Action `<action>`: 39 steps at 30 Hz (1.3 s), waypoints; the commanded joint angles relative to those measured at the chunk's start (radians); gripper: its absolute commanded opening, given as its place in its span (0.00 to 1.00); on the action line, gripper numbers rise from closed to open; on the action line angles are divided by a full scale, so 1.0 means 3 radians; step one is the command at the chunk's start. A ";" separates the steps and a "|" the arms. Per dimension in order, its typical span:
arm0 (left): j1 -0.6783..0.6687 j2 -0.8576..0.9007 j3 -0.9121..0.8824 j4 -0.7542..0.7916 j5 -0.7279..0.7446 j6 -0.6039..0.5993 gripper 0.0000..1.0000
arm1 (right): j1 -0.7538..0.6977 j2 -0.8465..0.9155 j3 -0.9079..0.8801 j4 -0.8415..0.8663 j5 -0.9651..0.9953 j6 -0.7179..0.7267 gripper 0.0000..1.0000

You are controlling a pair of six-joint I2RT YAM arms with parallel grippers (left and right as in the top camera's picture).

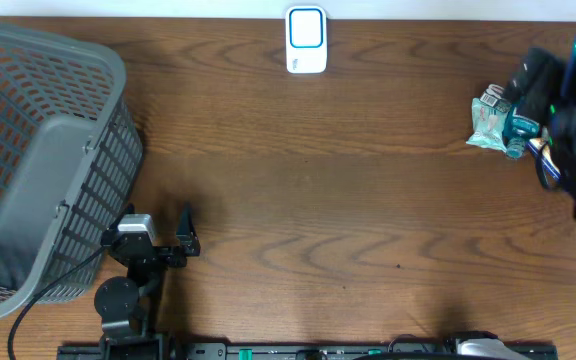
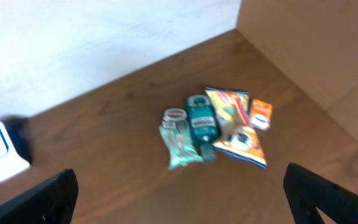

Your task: Scan the item barcode

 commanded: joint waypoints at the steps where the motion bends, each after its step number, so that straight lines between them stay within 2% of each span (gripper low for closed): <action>1: 0.0001 -0.0008 -0.0057 -0.0108 0.0042 0.0009 0.98 | -0.0008 -0.0179 -0.0001 -0.0278 0.0085 0.0036 0.99; 4: 0.0001 -0.0009 -0.0057 -0.0108 0.0042 0.0009 0.98 | -0.0017 -0.0243 -0.0011 -0.0378 0.0089 0.0042 0.99; 10: 0.0001 -0.0008 -0.0057 -0.0108 0.0042 0.0009 0.98 | -0.0210 -0.0609 -0.0392 -0.0095 -0.0022 -0.0024 0.99; 12: 0.0001 -0.0008 -0.0057 -0.0108 0.0041 0.0009 0.98 | -0.0332 -0.0871 -0.0743 0.0238 -0.0175 -0.0140 0.99; 17: 0.0001 -0.0009 -0.0057 -0.0108 0.0042 0.0009 0.98 | -0.0454 -0.1778 -0.2015 0.1577 -0.1031 -0.0738 0.99; 21: 0.0001 -0.0009 -0.0057 -0.0108 0.0042 0.0009 0.98 | -0.0450 -0.2617 -0.3180 0.2659 -0.1326 -0.0786 0.99; 24: 0.0001 -0.0008 -0.0057 -0.0108 0.0042 0.0009 0.98 | -0.0450 -0.3208 -0.3943 0.3217 -0.1336 -0.0783 0.99; 30: 0.0001 -0.0009 -0.0057 -0.0108 0.0042 0.0009 0.98 | -0.0450 -0.4078 -0.5088 0.3857 -0.1336 -0.0778 0.99; 35: 0.0001 -0.0009 -0.0057 -0.0108 0.0042 0.0009 0.98 | -0.0454 -0.4328 -0.5804 0.4326 -0.1328 -0.0732 0.99; 39: 0.0001 -0.0009 -0.0057 -0.0108 0.0042 0.0009 0.98 | -0.0470 -0.4448 -0.6138 0.4378 -0.1242 -0.0573 0.99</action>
